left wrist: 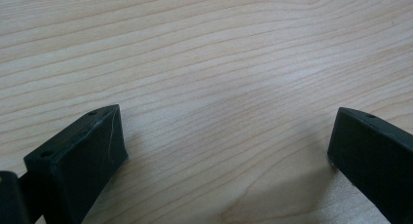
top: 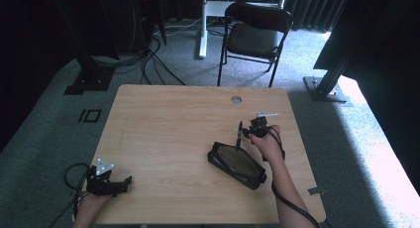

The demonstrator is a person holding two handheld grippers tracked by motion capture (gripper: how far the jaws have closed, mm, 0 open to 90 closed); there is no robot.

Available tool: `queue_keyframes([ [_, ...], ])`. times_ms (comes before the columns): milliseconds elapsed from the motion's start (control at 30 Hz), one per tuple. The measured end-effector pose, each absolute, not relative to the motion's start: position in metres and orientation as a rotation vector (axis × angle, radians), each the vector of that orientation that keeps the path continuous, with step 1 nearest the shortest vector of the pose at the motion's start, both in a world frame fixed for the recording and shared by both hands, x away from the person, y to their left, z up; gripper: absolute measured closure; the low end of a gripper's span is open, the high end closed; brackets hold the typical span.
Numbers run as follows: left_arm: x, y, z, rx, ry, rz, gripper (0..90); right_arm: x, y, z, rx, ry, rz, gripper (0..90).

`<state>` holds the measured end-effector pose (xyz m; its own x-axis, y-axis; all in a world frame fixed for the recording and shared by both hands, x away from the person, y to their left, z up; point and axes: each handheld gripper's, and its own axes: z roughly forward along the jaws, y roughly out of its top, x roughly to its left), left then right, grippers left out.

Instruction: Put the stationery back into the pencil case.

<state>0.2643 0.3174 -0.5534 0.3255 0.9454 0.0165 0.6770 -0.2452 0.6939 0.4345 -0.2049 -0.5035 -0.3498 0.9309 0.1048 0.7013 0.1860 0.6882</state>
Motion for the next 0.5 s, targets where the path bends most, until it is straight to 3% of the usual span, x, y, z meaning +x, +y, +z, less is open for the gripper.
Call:
queue_keyframes([
  [500,0.264,0.317,-0.553,2.008,1.423,0.593,0.6,0.444,-0.203,-0.520,1.640,2.106,0.925,59.7],
])
